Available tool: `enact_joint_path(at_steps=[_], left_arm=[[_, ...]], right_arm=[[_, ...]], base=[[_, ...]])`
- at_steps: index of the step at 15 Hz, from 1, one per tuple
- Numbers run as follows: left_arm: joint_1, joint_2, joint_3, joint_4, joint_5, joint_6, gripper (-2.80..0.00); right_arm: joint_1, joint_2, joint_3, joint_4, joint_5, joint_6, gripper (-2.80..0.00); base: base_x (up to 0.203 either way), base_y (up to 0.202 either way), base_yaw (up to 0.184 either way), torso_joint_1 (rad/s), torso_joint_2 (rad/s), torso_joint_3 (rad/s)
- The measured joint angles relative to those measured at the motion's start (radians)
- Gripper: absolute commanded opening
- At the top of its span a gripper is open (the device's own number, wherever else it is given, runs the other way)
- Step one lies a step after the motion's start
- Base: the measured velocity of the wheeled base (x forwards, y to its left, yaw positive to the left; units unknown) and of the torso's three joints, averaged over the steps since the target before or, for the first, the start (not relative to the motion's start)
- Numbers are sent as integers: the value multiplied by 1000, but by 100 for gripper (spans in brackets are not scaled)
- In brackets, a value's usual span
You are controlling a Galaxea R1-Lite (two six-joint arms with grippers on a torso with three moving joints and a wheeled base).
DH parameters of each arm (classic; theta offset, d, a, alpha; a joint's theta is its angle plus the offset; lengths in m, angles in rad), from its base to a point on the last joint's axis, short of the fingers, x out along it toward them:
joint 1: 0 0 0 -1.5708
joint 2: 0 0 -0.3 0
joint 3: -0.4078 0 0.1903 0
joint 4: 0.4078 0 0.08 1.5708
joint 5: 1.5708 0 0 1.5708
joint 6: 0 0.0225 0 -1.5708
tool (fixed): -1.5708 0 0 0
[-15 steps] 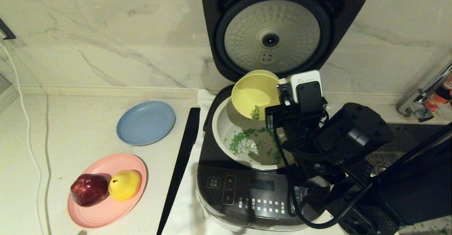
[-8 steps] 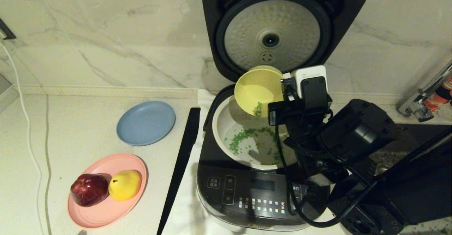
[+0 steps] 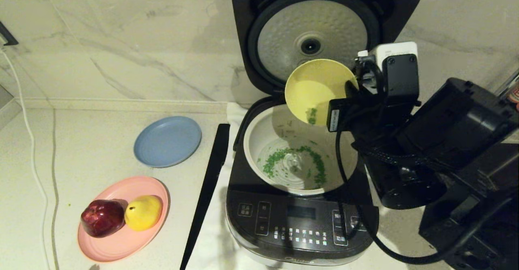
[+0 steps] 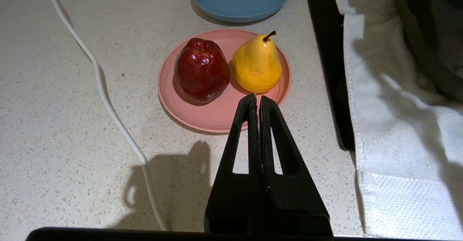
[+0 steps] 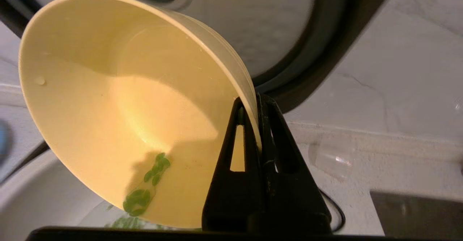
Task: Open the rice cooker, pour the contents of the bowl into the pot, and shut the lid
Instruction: Fill a bowl with water from the tap
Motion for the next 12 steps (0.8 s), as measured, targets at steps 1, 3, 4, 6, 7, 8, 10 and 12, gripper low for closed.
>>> enact_joint_path(at_steps=[1, 3, 4, 6, 7, 8, 10, 12], left_arm=[[0, 0, 0, 0, 0, 0, -280], [0, 0, 0, 0, 0, 0, -280], [0, 0, 0, 0, 0, 0, -280], [0, 0, 0, 0, 0, 0, -280], [0, 0, 0, 0, 0, 0, -280], [0, 0, 0, 0, 0, 0, -280], [0, 0, 0, 0, 0, 0, -280], [0, 0, 0, 0, 0, 0, -280]], right_arm=[[1, -39, -12, 85, -5, 41, -280], [5, -120, -43, 275, -10, 147, -280], [7, -163, -63, 392, -9, 214, -280], [9, -243, -107, 640, 8, 355, -280], [9, -286, -130, 780, 34, 432, -280], [8, -327, -154, 912, 71, 505, -280], [-9, -407, -210, 1201, 164, 661, -280], [-69, -482, -249, 1464, 284, 779, -280]], base=[[0, 0, 0, 0, 0, 0], [0, 0, 0, 0, 0, 0], [0, 0, 0, 0, 0, 0], [0, 0, 0, 0, 0, 0], [0, 0, 0, 0, 0, 0], [0, 0, 0, 0, 0, 0], [0, 0, 0, 0, 0, 0], [0, 0, 0, 0, 0, 0]])
